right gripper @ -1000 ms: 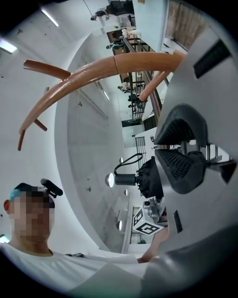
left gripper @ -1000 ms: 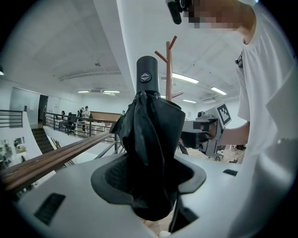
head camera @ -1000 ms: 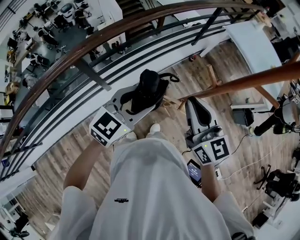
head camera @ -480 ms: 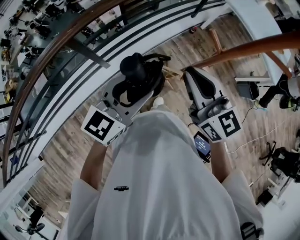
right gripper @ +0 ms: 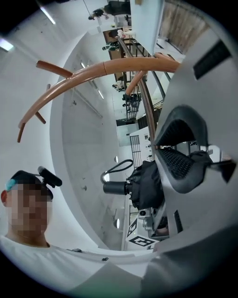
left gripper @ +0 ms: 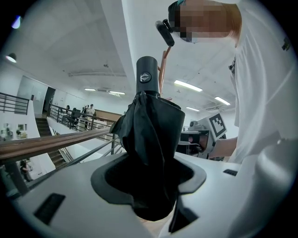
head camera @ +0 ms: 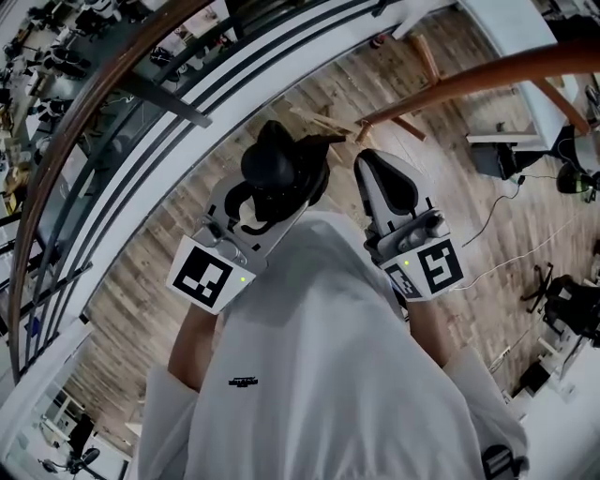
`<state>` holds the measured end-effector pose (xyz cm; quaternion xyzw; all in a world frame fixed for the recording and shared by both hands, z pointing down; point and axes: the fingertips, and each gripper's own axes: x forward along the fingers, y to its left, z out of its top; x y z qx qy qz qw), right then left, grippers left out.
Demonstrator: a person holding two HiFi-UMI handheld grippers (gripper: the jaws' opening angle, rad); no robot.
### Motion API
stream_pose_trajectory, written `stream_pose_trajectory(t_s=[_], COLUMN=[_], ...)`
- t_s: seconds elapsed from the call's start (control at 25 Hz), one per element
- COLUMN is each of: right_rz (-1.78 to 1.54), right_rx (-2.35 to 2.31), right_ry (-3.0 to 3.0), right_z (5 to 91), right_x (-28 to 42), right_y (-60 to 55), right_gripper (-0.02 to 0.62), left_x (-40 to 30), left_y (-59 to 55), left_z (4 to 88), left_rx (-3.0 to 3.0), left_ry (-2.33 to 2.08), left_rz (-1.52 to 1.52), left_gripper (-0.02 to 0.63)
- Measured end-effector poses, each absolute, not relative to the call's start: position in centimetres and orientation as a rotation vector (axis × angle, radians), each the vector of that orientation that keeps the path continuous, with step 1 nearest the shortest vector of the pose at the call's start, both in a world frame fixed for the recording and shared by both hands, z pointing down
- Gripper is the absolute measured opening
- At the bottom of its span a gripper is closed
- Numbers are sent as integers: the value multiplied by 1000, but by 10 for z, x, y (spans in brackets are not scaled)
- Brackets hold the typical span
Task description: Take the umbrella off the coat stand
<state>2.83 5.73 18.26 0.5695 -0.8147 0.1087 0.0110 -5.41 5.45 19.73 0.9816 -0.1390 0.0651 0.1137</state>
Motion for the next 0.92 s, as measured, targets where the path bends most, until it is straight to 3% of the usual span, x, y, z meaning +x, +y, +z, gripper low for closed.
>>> stream_pose_trajectory(t_s=[0.92], right_rz=[399], right_rx=[1851], right_ry=[-2469], right_z=[192], right_x=[29], right_y=[88], right_gripper=[48], left_x=[-48], left_y=[72], left_z=[205], left_rx=[2882], left_ry=[-310], left_rz=[213], left_gripper=[230])
